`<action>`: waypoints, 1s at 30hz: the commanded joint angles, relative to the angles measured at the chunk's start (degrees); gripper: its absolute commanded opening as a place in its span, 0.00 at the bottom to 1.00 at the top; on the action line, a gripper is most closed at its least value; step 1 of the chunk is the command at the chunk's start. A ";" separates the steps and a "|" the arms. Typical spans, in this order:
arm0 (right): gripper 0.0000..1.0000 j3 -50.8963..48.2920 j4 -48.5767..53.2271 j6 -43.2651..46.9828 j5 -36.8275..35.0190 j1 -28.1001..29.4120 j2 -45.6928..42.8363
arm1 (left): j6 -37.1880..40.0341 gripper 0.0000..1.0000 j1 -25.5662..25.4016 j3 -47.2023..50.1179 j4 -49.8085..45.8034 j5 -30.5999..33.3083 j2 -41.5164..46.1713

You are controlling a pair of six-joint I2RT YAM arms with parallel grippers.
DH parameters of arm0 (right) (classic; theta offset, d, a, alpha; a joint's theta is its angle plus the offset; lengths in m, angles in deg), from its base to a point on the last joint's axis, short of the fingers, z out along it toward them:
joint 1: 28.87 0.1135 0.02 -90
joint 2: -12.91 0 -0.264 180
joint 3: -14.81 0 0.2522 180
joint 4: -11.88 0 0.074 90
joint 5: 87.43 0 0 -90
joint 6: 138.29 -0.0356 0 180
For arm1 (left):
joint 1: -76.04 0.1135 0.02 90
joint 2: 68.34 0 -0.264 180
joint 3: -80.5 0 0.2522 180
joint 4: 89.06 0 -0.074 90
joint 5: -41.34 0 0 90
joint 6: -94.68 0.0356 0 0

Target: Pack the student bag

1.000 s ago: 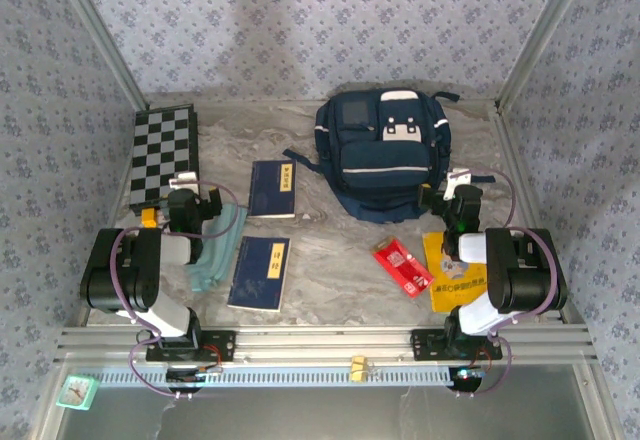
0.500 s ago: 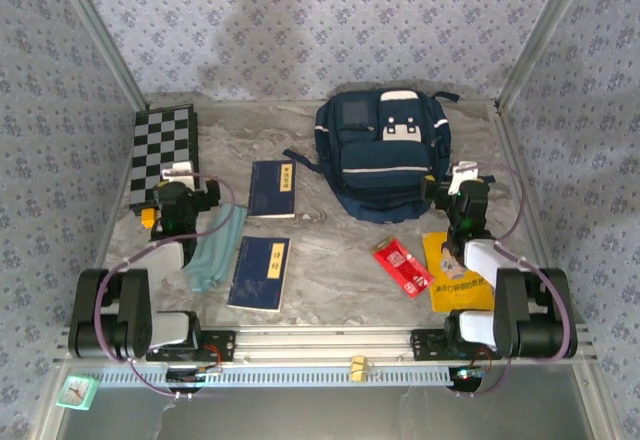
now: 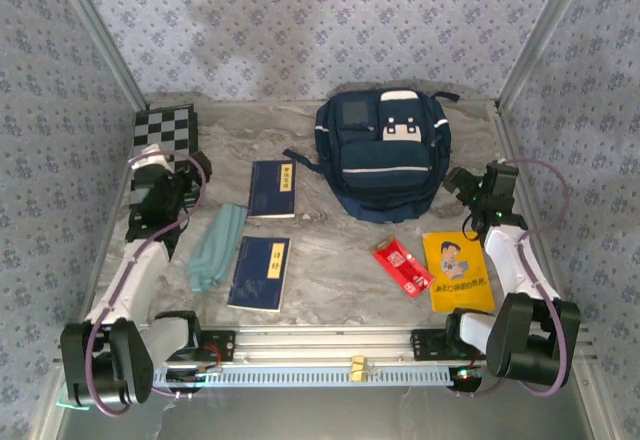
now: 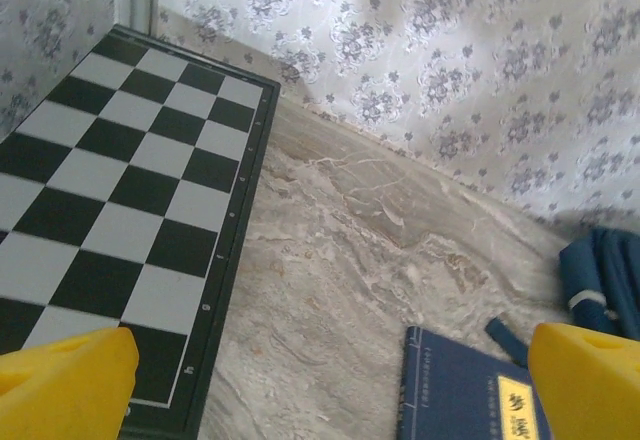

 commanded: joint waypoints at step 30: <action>0.96 27.71 3.32 -16.92 12.19 34.36 33.78 | -9.57 1.00 -21.01 -14.72 -20.22 -10.77 -10.43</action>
